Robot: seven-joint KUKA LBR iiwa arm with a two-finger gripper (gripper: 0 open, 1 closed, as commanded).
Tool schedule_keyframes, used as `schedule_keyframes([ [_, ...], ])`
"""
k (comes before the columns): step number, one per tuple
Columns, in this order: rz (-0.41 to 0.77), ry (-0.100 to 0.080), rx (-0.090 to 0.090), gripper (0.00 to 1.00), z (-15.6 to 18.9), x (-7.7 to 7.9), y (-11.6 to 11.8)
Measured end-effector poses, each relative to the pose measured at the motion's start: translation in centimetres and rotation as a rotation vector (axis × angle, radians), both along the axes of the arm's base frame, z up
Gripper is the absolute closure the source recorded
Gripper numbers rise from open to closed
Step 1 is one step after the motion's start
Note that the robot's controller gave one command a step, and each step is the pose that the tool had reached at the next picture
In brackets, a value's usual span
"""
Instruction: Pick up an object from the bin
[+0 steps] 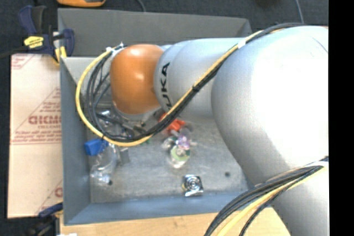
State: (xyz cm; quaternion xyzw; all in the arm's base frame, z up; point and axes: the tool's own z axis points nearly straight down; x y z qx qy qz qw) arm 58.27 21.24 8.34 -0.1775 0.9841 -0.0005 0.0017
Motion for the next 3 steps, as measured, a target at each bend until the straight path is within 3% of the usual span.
schedule_keyframes([
  [1, -0.002, 0.0, -0.007, 1.0, 0.0, 0.1, -0.4],
  [2, -0.014, -0.008, 0.001, 1.0, 11.4, 2.4, -2.4],
  [3, -0.014, -0.006, 0.002, 1.0, 18.5, 0.7, -3.0],
])
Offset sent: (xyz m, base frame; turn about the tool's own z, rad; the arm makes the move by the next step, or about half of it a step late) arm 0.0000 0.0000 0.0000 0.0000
